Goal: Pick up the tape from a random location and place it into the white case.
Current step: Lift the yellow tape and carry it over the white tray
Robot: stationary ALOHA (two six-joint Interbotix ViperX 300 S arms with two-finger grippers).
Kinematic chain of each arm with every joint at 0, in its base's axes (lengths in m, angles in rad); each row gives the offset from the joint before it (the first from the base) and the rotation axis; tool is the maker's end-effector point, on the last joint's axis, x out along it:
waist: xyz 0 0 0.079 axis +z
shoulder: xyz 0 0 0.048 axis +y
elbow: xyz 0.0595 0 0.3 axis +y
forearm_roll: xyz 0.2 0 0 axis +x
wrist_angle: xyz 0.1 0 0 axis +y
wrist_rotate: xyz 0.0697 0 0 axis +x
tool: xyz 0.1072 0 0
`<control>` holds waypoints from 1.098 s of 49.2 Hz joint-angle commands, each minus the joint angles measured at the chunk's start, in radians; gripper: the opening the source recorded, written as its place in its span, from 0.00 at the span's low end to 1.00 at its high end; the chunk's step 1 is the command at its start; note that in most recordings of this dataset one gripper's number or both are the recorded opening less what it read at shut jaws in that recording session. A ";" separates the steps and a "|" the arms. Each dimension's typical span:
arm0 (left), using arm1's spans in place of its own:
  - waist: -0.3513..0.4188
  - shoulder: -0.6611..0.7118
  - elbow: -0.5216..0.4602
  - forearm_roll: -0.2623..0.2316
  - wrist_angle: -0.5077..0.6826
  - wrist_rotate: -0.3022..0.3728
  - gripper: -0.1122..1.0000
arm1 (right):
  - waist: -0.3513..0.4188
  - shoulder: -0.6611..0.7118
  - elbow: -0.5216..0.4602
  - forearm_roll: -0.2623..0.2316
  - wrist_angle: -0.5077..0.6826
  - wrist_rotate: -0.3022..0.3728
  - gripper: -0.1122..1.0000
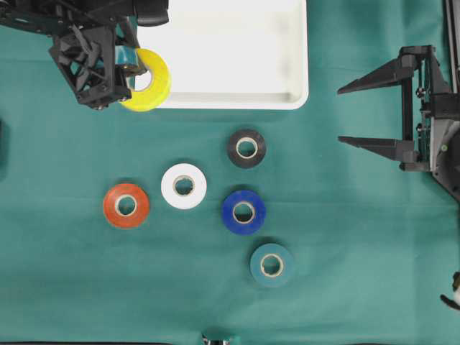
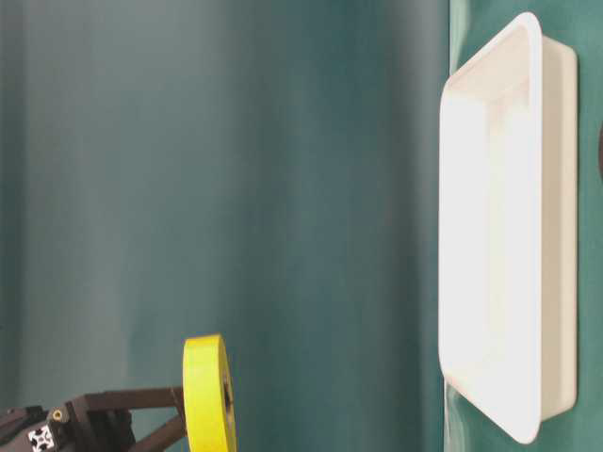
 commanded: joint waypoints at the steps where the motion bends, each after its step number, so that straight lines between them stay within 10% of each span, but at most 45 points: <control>1: 0.005 -0.012 -0.014 0.002 -0.029 0.003 0.31 | 0.000 0.005 -0.011 0.002 -0.005 -0.002 0.93; 54: 0.054 0.311 -0.333 0.003 -0.127 0.160 0.31 | 0.000 0.005 -0.012 0.000 -0.012 -0.002 0.93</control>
